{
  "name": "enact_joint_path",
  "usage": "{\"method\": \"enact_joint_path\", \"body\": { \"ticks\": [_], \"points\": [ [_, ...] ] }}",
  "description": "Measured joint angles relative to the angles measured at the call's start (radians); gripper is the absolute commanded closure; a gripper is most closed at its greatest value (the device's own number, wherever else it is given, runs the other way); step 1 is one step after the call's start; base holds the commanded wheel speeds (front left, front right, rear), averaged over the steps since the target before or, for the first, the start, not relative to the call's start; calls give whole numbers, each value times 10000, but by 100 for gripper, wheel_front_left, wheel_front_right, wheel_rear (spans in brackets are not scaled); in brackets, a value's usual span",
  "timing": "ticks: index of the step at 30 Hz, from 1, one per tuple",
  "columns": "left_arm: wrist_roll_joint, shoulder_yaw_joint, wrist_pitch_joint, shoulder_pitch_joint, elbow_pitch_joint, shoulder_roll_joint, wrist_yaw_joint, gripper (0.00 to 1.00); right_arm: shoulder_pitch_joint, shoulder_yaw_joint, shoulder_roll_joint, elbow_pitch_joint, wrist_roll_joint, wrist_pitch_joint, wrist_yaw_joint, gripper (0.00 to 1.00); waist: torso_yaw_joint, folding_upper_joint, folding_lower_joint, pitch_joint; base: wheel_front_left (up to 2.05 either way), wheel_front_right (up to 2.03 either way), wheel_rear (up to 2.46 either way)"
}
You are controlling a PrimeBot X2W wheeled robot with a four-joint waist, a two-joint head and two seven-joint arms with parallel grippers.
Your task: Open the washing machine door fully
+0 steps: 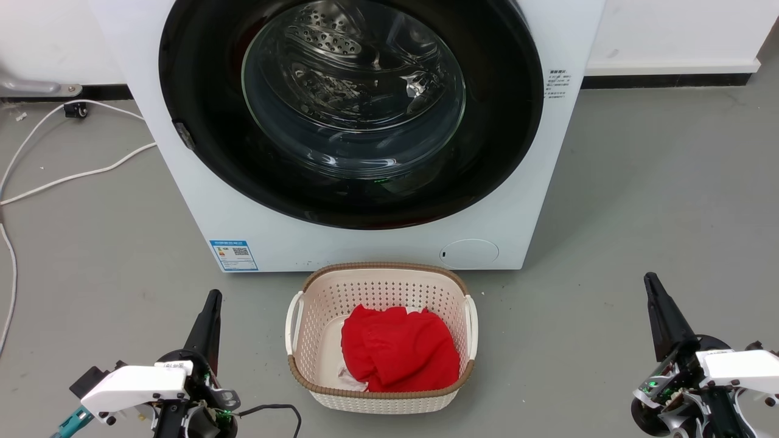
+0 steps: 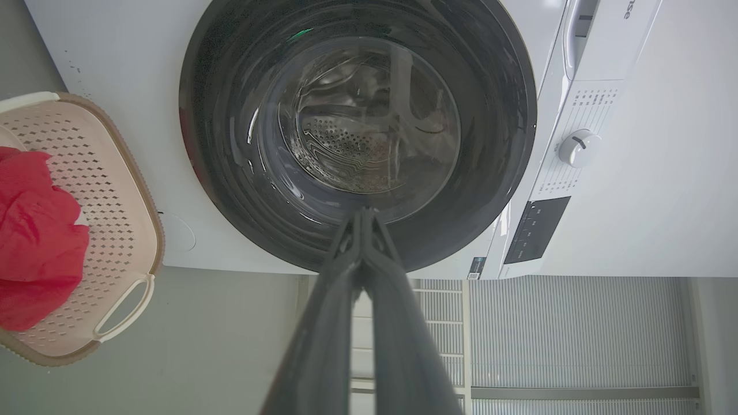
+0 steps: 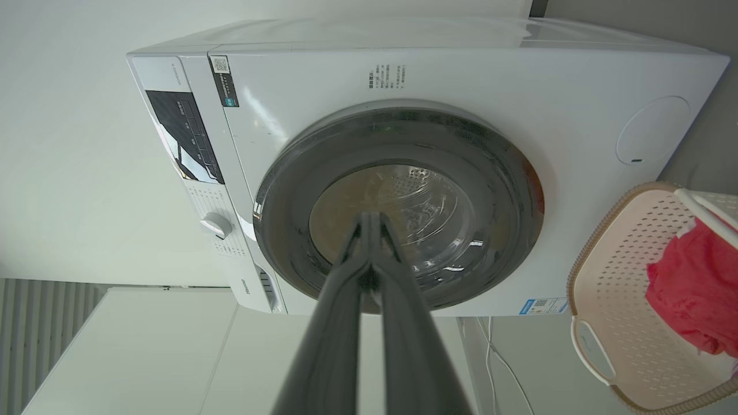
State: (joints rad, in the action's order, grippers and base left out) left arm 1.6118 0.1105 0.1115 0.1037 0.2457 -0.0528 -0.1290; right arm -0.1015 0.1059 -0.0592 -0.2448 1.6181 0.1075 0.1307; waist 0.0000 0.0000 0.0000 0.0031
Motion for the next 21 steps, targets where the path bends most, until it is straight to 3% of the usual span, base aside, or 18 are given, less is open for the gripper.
{"method": "enact_joint_path", "body": {
  "ticks": [4,5,13,21],
  "points": [
    [0,0,0,0,0,0,0,100,-1,6,2,0,0,0,0,100,0,0,0,0,0,0,0],
    [0,-2,-2,-13,23,4,2,0,15,6,6,-21,2,-2,0,0,0,0,0,0,0,0,0],
    [-77,-368,-288,-229,58,42,10,0,303,-84,35,46,-29,-293,0,0,-3,0,1,3,0,0,0],
    [-656,-489,-673,-229,-357,42,10,0,489,-151,38,439,-911,-663,0,0,3,0,1,21,0,0,0]
  ]
}}
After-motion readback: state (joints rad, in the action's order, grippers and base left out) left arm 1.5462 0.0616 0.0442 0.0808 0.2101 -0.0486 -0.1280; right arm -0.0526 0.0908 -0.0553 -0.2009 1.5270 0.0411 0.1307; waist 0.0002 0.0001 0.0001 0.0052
